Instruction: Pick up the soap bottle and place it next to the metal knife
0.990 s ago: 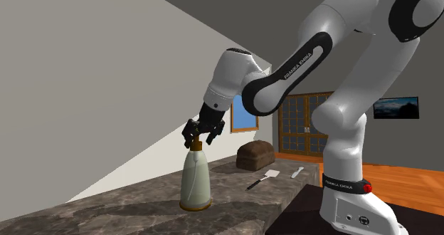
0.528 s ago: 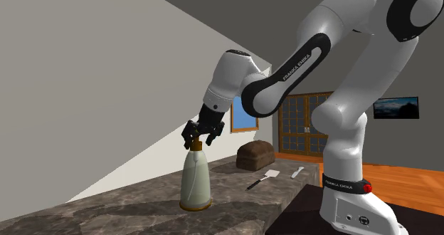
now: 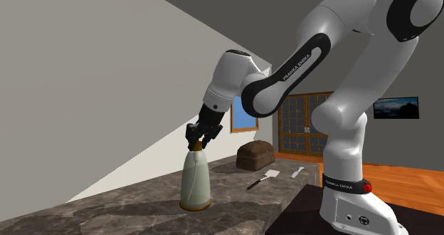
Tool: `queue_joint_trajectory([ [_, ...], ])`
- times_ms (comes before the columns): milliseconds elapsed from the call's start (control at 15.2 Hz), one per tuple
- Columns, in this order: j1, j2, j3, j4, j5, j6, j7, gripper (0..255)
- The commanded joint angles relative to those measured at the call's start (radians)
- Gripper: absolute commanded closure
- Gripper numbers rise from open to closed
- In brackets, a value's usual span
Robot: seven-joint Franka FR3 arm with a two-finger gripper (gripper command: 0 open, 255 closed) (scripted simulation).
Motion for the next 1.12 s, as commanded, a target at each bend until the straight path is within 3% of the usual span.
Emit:
queue_joint_trajectory([
  [0,0.000,0.000,0.000,-0.001,0.000,0.000,0.000,255],
  [1056,0.133,-0.083,-0.194,0.099,0.036,-0.214,-0.110,255],
])
